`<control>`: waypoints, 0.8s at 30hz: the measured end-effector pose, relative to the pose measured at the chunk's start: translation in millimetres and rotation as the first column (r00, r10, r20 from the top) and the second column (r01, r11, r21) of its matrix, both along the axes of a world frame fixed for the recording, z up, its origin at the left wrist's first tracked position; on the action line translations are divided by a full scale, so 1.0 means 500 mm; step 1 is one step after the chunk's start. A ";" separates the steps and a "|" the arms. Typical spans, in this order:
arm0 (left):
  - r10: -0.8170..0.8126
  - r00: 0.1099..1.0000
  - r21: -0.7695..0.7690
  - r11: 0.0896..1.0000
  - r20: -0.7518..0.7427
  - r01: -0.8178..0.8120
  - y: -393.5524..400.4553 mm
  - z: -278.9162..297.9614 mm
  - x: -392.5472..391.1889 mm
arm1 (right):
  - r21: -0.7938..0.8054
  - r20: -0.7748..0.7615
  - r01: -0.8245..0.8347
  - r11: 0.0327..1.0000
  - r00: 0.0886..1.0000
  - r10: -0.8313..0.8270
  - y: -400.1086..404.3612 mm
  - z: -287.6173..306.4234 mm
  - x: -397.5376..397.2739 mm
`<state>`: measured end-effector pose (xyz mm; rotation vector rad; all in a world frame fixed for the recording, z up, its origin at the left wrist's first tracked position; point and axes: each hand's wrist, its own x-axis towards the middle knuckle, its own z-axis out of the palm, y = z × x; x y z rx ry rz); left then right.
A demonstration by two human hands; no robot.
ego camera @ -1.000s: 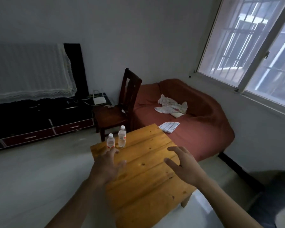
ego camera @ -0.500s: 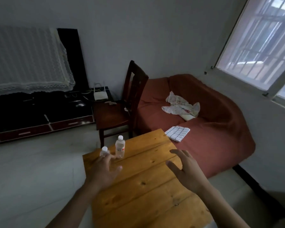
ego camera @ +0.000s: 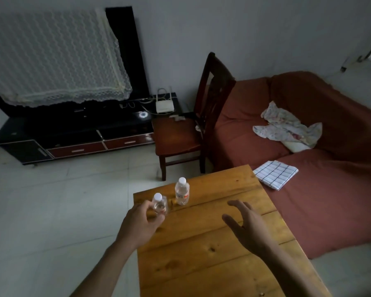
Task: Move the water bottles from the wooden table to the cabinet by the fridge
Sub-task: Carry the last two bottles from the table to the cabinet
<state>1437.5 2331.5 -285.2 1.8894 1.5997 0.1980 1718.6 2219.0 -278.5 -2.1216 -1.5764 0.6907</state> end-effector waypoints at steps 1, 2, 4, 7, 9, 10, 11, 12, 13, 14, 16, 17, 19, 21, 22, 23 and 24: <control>0.000 1.000 -0.012 1.000 0.000 0.000 -0.003 -0.008 0.001 | -0.009 0.000 0.005 1.000 1.000 -0.005 0.000 -0.006 0.000; 0.000 1.000 -0.026 1.000 0.001 0.000 0.003 -0.020 -0.001 | -0.029 -0.004 0.006 1.000 1.000 -0.006 0.004 -0.013 -0.003; 0.007 1.000 -0.065 0.998 0.005 -0.006 0.042 -0.058 -0.018 | -0.071 -0.005 0.017 0.997 1.000 -0.018 0.027 -0.041 -0.027; 0.014 0.999 -0.107 0.994 0.035 -0.010 0.105 -0.114 -0.041 | -0.135 0.007 0.062 0.989 0.998 -0.061 0.052 -0.079 -0.070; 0.023 0.998 -0.117 0.993 0.065 -0.015 0.136 -0.153 -0.046 | -0.186 0.003 0.085 0.979 0.996 -0.086 0.068 -0.105 -0.091; 0.026 0.996 -0.126 0.992 0.081 -0.015 0.149 -0.172 -0.045 | -0.214 -0.001 0.092 0.972 0.996 -0.094 0.078 -0.116 -0.101; 0.026 0.995 -0.137 0.990 0.101 -0.012 0.162 -0.192 -0.044 | -0.234 -0.003 0.095 0.968 0.995 -0.099 0.090 -0.128 -0.109; 0.027 0.993 -0.147 0.989 0.116 -0.010 0.175 -0.213 -0.043 | -0.248 0.001 0.093 0.964 0.995 -0.096 0.102 -0.144 -0.116; 0.028 0.992 -0.151 0.989 0.125 -0.009 0.185 -0.233 -0.041 | -0.259 0.008 0.089 0.962 0.996 -0.090 0.112 -0.159 -0.123; 0.019 0.991 -0.148 0.989 0.135 0.001 0.195 -0.253 -0.040 | -0.268 0.010 0.087 0.959 0.996 -0.088 0.123 -0.172 -0.128; -0.020 0.987 -0.124 0.991 0.163 0.040 0.211 -0.293 -0.036 | -0.259 0.017 0.095 0.961 0.995 -0.094 0.141 -0.197 -0.135; -0.045 0.984 -0.101 0.993 0.174 0.064 0.220 -0.313 -0.033 | -0.246 0.018 0.103 0.964 0.995 -0.102 0.150 -0.208 -0.137; -0.088 0.979 -0.051 0.994 0.185 0.098 0.237 -0.351 -0.027 | -0.224 0.012 0.121 0.967 0.993 -0.121 0.159 -0.232 -0.142; -0.126 0.976 -0.007 0.992 0.179 0.129 0.256 -0.380 -0.020 | -0.219 0.000 0.132 0.967 0.991 -0.135 0.160 -0.252 -0.147; -0.149 0.974 0.012 0.989 0.170 0.149 0.265 -0.392 -0.018 | -0.220 -0.006 0.130 0.967 0.991 -0.135 0.160 -0.262 -0.150; -0.175 0.972 0.023 0.985 0.158 0.174 0.274 -0.401 -0.016 | -0.222 -0.010 0.127 0.967 0.991 -0.133 0.161 -0.270 -0.152; -0.203 0.968 0.029 0.979 0.146 0.201 0.281 -0.408 -0.015 | -0.228 -0.013 0.125 0.966 0.991 -0.131 0.163 -0.276 -0.153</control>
